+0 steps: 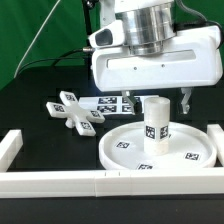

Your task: Assemble round table

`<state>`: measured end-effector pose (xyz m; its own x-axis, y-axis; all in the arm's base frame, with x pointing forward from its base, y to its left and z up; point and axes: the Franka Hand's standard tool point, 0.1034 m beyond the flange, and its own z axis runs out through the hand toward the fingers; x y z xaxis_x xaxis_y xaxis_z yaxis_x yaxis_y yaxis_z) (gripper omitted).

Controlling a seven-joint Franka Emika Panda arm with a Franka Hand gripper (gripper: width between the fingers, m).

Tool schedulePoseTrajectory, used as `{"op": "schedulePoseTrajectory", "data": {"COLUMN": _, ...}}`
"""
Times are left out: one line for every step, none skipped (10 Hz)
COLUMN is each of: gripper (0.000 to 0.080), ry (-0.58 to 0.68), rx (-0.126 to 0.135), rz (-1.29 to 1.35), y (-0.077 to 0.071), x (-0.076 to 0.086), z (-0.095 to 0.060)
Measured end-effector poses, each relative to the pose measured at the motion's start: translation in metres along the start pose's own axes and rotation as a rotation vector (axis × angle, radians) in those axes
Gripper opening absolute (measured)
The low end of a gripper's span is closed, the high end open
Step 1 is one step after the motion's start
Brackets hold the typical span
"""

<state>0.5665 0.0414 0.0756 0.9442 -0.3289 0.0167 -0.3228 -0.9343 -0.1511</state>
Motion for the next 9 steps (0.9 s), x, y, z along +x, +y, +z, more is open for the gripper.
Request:
{"op": "schedulePoseTrajectory", "data": {"gripper": 0.0649, "ry": 0.002, "rx": -0.025, "rz": -0.215, "y": 0.0006, "x": 0.0007, "z": -0.0004}}
{"op": "schedulePoseTrajectory", "data": {"gripper": 0.0649, "ry": -0.011, "rx": -0.053, "rz": -0.409, "y": -0.0019, "x": -0.0005, "z": -0.0006}}
{"op": "schedulePoseTrajectory", "data": {"gripper": 0.0649, "ry": -0.006, "rx": -0.063, "rz": -0.53, "y": -0.0024, "x": -0.0012, "z": -0.0008}}
{"op": "schedulePoseTrajectory", "data": {"gripper": 0.0649, "ry": 0.042, "rx": -0.067, "rz": -0.536, "y": 0.0043, "x": -0.0004, "z": -0.0045}}
{"op": "schedulePoseTrajectory", "data": {"gripper": 0.0649, "ry": 0.026, "rx": -0.073, "rz": -0.577, "y": 0.0071, "x": -0.004, "z": -0.0027}}
{"op": "schedulePoseTrajectory", "data": {"gripper": 0.0649, "ry": 0.024, "rx": -0.074, "rz": -0.639, "y": 0.007, "x": -0.003, "z": -0.0023}}
{"op": "schedulePoseTrajectory", "data": {"gripper": 0.0649, "ry": 0.023, "rx": -0.077, "rz": -0.699, "y": 0.0069, "x": -0.0029, "z": -0.0025}}
{"op": "schedulePoseTrajectory", "data": {"gripper": 0.0649, "ry": 0.016, "rx": -0.101, "rz": -0.894, "y": 0.0055, "x": -0.0028, "z": -0.0025}}
{"op": "schedulePoseTrajectory", "data": {"gripper": 0.0649, "ry": 0.022, "rx": -0.117, "rz": -1.054, "y": 0.0038, "x": -0.0033, "z": -0.0018}}
